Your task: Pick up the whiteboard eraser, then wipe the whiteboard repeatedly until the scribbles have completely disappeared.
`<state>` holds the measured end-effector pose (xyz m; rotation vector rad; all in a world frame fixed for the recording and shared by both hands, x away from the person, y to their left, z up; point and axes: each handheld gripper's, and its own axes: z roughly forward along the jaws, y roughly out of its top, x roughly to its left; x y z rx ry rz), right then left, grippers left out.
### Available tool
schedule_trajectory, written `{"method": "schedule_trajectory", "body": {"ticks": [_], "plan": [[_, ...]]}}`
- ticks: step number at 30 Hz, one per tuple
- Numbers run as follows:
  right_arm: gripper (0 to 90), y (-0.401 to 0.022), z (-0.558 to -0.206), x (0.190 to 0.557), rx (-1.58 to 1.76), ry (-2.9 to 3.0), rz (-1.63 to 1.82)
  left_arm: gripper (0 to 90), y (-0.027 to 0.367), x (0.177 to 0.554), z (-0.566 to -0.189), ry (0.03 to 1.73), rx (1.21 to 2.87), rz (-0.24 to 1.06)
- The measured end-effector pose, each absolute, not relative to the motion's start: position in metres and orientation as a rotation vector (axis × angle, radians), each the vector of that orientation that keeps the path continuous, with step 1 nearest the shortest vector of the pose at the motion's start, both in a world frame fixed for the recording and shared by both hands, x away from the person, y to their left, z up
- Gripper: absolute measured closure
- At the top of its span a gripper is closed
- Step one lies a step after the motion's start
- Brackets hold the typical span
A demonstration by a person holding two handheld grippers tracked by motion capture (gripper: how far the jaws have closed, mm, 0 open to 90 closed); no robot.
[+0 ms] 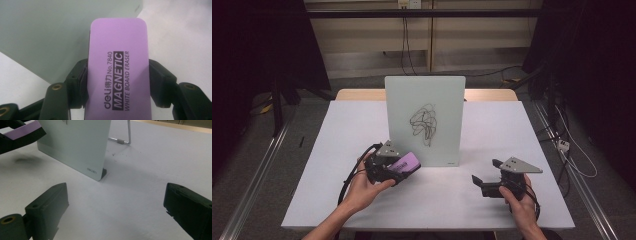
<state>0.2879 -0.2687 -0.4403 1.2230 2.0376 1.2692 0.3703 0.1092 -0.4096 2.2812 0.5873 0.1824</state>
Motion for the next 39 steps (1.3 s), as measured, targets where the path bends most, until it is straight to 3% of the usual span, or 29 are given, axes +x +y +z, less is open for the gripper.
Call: {"method": "schedule_trajectory", "body": {"ticks": [29, 39], "plan": [[5.3, -0.268, -0.441, 0.289, 1.222, 2.041, 1.268, 40.5, 0.132, 0.352, -0.393, 0.589, 2.034, 0.306], [5.1, -0.270, -0.440, 0.286, 1.212, 2.035, 1.267, 40.5, 0.130, 0.349, -0.375, 0.586, 2.037, 0.456]]}}
